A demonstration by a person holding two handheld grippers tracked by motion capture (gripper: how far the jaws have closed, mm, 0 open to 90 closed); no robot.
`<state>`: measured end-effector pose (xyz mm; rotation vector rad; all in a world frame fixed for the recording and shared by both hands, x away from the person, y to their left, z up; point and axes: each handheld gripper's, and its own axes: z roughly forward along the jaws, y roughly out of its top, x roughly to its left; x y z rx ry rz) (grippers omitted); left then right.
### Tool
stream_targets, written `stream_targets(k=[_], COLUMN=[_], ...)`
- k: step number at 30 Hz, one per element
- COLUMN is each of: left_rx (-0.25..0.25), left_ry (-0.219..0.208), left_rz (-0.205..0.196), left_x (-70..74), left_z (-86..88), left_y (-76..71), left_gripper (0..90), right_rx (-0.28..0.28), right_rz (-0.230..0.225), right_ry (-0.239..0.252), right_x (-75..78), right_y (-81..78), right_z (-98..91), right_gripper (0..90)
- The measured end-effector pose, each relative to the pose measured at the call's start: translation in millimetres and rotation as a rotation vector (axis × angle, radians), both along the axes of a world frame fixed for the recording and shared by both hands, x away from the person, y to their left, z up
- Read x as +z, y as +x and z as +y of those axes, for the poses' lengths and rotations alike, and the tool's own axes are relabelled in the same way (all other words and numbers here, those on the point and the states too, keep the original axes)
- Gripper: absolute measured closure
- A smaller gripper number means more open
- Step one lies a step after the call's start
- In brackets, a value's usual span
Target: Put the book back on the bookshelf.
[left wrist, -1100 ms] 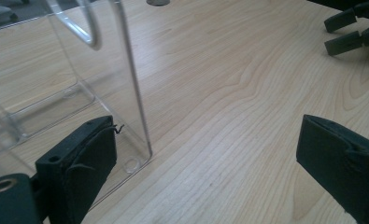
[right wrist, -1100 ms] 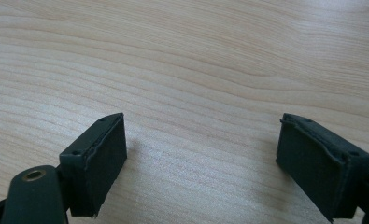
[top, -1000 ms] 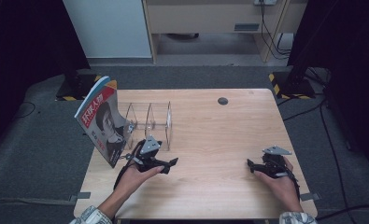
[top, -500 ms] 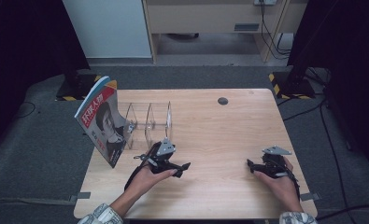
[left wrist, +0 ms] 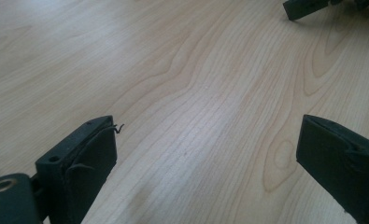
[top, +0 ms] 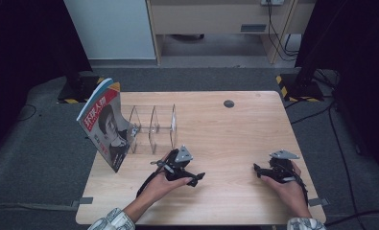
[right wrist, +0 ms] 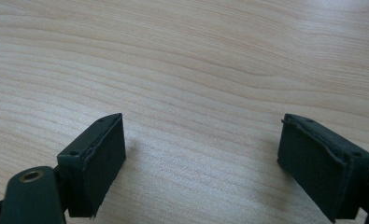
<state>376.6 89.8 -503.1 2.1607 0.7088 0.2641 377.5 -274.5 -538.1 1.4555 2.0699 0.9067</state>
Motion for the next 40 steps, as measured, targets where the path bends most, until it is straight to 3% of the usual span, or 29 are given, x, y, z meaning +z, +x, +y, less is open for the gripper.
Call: stream_targets(k=[8, 16, 26, 30, 35, 40], left_rx=[-0.015, 0.017, 0.046, 0.049, 0.031, 0.041], left_ry=[0.05, 0.084, 0.084, 0.111, 0.114, 0.115], left_rz=[0.031, 0.045, 0.06, 0.057, 0.012, 0.026], left_x=[-8.4, -17.4, -25.5, -30.1, -34.0, -34.2], left_z=[-19.2, -33.8, -36.2, -38.3, -38.4, -38.9], left_y=[6.2, 21.2, 27.0, 27.3, 25.7, 25.8], left_gripper=[4.6, 5.1, 5.3, 5.4, 2.9, 1.4], right_rx=[0.003, 0.006, 0.006, 0.006, 0.006, 0.007], right_rz=[0.003, 0.004, 0.003, 0.003, 0.003, 0.003], right_ry=[0.001, 0.0, 0.001, 0.0, 0.0, -0.001], right_x=[0.1, 0.1, -0.1, 0.0, 0.0, 0.0], right_y=[0.0, 0.1, 0.1, 0.1, 0.1, 0.1], right_z=[0.0, -0.1, 0.2, 0.2, 0.2, 0.2], right_gripper=[14.9, 14.6, 14.3, 14.3, 14.3, 14.3])
